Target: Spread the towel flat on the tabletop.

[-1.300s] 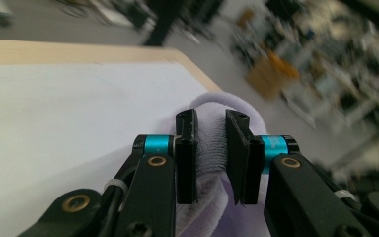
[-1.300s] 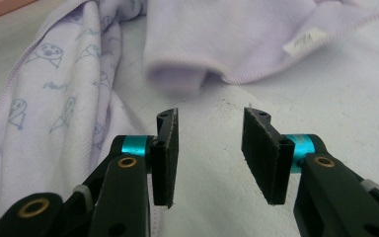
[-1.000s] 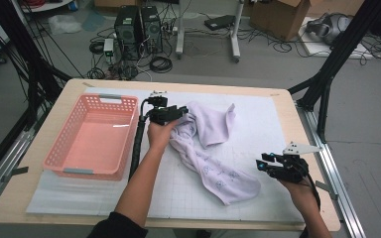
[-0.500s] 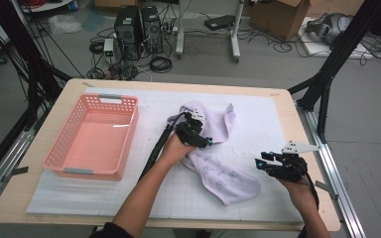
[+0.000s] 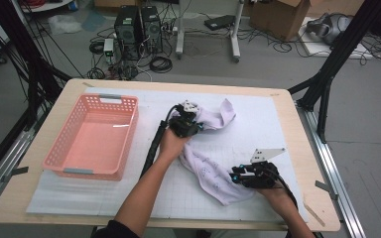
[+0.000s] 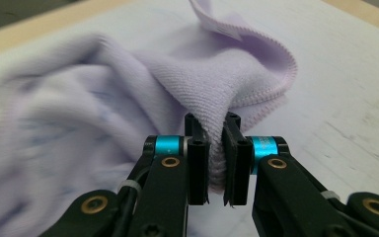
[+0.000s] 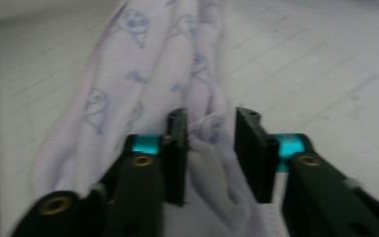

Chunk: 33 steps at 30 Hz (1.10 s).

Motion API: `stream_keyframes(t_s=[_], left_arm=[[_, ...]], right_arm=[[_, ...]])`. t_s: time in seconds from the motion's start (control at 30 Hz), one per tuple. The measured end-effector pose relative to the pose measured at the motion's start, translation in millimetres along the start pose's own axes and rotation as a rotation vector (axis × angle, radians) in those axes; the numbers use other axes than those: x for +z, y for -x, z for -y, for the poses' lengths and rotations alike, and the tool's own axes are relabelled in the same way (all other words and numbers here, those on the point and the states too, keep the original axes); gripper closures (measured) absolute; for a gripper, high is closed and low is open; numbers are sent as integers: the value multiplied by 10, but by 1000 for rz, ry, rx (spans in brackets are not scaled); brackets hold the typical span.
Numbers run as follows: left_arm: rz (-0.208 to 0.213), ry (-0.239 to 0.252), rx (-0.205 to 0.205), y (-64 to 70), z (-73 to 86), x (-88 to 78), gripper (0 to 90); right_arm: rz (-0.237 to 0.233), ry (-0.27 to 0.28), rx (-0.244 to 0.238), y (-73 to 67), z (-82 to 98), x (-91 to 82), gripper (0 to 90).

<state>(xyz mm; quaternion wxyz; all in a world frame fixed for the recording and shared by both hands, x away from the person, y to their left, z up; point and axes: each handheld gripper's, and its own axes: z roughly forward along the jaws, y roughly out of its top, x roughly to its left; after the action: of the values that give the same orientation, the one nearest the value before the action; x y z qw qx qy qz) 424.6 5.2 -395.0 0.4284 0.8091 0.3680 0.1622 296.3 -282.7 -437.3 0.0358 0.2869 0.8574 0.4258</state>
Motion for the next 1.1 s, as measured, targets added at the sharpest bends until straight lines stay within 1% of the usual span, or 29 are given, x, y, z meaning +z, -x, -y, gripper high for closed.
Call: stream_keyframes(t_s=[0.07,0.1,0.17,0.23,0.27,0.3,0.33,0.4,0.47,0.5,0.53,0.57,0.6,0.63,0.67,0.7,0.73,0.77,0.83,0.87,0.9,0.93,0.97,1.0,1.1], left_arm=[[-34,9,-32,-103,4,-78,831],[-56,15,-45,-145,7,-112,833],[-95,15,-60,-218,14,-169,834],[-126,14,-71,-274,24,-208,834],[-148,14,-71,-301,32,-223,834],[-160,17,-78,-311,37,-225,834],[-171,13,-75,-327,44,-228,834],[-200,9,-73,-347,55,-219,833],[-206,16,-105,-356,72,-195,811],[-201,28,-126,-348,91,-183,762],[-182,41,-149,-335,114,-168,677],[-160,41,-158,-318,136,-159,599],[-147,40,-153,-291,159,-159,537],[-137,48,-148,-261,189,-170,495],[-119,46,-145,-245,215,-190,464],[-110,60,-157,-222,245,-212,439],[-96,80,-164,-205,281,-244,418],[-85,89,-169,-184,311,-272,417],[-62,90,-158,-140,371,-322,409],[-38,87,-153,-109,407,-349,409],[-25,83,-147,-90,430,-367,408],[-16,78,-146,-64,461,-396,407],[-7,79,-149,-39,496,-428,406],[7,80,-154,-15,532,-461,406],[47,73,-168,68,656,-552,412]], right_arm=[[-48,-2,-20,-30,17,-7,849],[-73,-9,-29,-50,30,-22,859],[-116,-27,-60,-97,58,-69,870],[-142,-43,-93,-158,103,-148,872],[-151,-50,-109,-192,134,-196,872],[-163,-60,-125,-236,183,-264,872],[-168,-67,-134,-263,215,-307,872],[-157,-75,-157,-320,298,-415,871],[-151,-68,-156,-348,344,-493,862],[-135,-57,-152,-350,342,-521,844],[-121,-35,-141,-337,330,-541,799],[-111,-7,-130,-316,308,-553,731],[-102,14,-110,-295,279,-564,681],[-79,43,-88,-265,247,-568,662],[-58,61,-70,-233,213,-570,659],[-30,74,-58,-198,176,-565,648],[9,84,-51,-158,141,-551,642],[43,91,-46,-114,108,-530,638],[98,114,-16,-31,48,-478,615],[122,130,-2,16,19,-443,605],[149,150,22,64,-16,-399,565],[163,165,41,88,-35,-370,524],[178,181,56,123,-59,-329,507],[185,185,67,144,-83,-292,499],[212,182,61,164,-128,-204,490]])
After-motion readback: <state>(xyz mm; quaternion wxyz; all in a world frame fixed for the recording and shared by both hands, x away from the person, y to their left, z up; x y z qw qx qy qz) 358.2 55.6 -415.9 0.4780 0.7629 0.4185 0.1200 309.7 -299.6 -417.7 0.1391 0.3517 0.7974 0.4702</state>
